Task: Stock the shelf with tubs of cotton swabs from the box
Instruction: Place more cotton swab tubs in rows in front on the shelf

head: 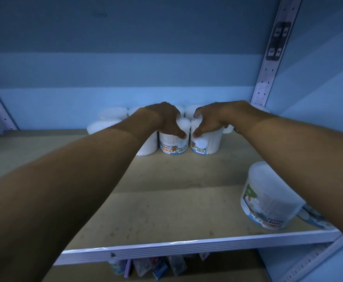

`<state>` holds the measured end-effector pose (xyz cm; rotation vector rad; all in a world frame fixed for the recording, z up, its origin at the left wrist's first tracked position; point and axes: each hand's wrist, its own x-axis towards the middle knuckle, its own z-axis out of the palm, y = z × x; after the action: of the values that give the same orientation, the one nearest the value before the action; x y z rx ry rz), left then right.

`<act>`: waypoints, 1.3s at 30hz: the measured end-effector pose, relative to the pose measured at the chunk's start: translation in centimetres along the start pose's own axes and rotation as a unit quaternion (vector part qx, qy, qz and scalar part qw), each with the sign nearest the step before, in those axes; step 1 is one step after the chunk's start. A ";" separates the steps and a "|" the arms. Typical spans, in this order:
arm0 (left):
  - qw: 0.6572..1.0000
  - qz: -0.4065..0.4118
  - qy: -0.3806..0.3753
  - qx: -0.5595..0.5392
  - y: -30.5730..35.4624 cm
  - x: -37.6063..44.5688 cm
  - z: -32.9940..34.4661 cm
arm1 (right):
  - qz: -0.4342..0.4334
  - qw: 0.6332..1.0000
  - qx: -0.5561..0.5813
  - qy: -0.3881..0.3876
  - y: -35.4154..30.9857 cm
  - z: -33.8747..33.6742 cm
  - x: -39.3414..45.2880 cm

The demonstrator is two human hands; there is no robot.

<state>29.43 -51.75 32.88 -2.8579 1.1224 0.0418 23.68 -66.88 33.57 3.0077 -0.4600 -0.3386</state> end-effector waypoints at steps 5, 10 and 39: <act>1.000 -0.004 0.008 0.002 0.4 -0.6 -0.2 | -0.012 1.000 0.002 -0.001 0.1 0.1 -0.6; 1.000 0.001 0.004 0.031 0.8 -1.1 -0.3 | -0.013 1.000 0.004 -0.006 0.3 0.3 -1.6; 0.999 0.032 -0.036 -0.018 -0.1 -11.1 0.3 | -0.121 0.992 0.038 -0.022 -2.5 1.6 -11.0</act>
<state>21.38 -44.09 33.12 -2.8264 1.2099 0.1672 13.82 -61.28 34.02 3.1414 -0.1114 -0.4135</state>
